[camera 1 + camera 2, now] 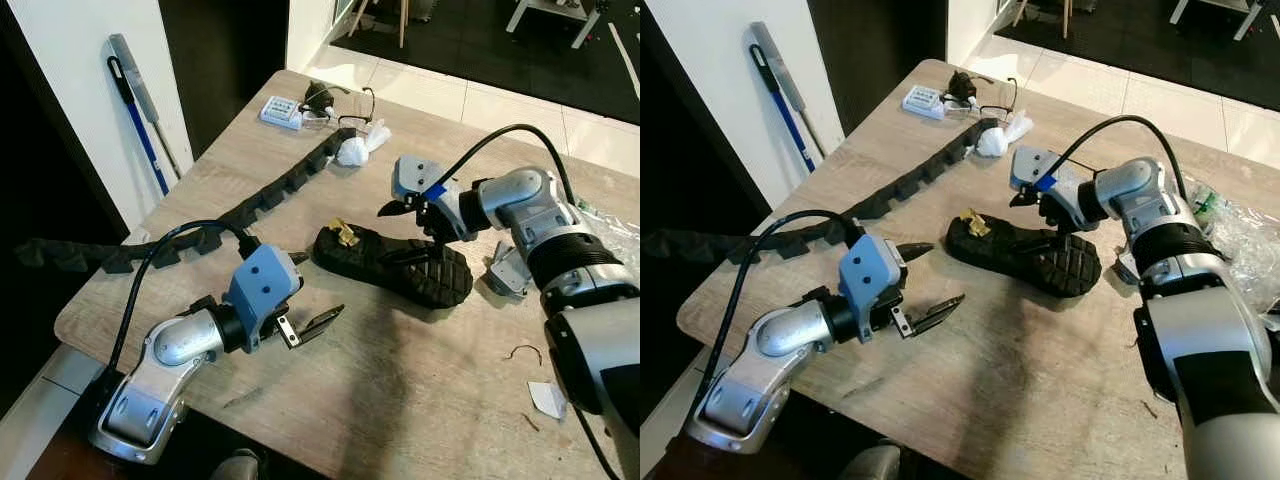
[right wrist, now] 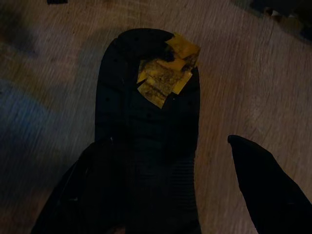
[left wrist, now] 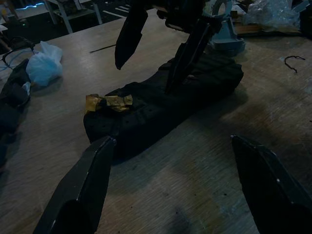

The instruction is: Picking trash to rubbish bin

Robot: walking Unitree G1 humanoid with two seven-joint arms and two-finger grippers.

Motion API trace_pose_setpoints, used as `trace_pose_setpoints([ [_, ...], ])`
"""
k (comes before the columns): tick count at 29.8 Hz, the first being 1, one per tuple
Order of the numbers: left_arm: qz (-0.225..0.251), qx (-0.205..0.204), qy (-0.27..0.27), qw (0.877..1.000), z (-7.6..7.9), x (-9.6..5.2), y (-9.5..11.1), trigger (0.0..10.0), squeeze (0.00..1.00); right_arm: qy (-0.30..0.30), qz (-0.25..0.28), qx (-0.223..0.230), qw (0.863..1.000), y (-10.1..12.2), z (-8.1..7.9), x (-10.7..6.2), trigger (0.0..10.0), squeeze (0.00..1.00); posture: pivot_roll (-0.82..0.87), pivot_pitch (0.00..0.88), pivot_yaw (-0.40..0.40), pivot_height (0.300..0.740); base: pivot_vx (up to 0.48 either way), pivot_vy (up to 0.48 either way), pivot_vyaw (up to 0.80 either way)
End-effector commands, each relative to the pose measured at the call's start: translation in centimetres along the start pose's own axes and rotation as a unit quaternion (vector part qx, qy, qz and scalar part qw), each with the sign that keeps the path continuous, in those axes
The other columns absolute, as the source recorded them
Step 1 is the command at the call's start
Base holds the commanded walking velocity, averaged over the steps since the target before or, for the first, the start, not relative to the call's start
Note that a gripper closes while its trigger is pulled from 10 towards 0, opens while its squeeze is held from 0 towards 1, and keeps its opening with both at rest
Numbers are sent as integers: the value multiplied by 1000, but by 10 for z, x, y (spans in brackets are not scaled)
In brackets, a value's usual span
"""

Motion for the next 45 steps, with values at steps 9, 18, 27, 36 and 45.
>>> trace_pose_setpoints([
  [9, -7, -2, -21, 1000, 8, 1, -3, 10000, 0, -50, 13, 54, 997, -11, 4, 14, 10000, 259, 78, 224, -20, 740, 0, 0, 0],
  [18, -8, -2, -22, 1000, 8, 0, -3, 10000, 0, -38, 23, 81, 996, -12, 0, 19, 10000, 0, 81, 228, -21, 740, 0, 0, 0],
  [27, -10, 0, -25, 1000, 8, -1, -3, 10000, 0, 3, 84, 101, 991, 7, 1, 3, 10000, 0, 80, 229, -19, 740, 0, 0, 0],
  [36, -9, -1, -28, 1000, 9, 0, -3, 10000, 0, 48, 74, 95, 992, 6, -4, -10, 10000, 0, 77, 229, -18, 740, 0, 0, 0],
  [45, -10, 1, -30, 1000, 9, 0, -4, 10000, 0, 37, 11, 81, 996, -24, -13, 4, 10000, 0, 82, 228, -17, 740, 0, 0, 0],
])
Point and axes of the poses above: a point about 5 cm out from each wrist's last joint towards the gripper, its own x axis pointing out of the wrist towards the gripper, its own y axis along the axis of the wrist's last joint, z = x × y, the point moved 4 cm from there along x, pointing out of the wrist towards the gripper, and after that the axes turned 10 degrees about x, right-handed, at the moved point
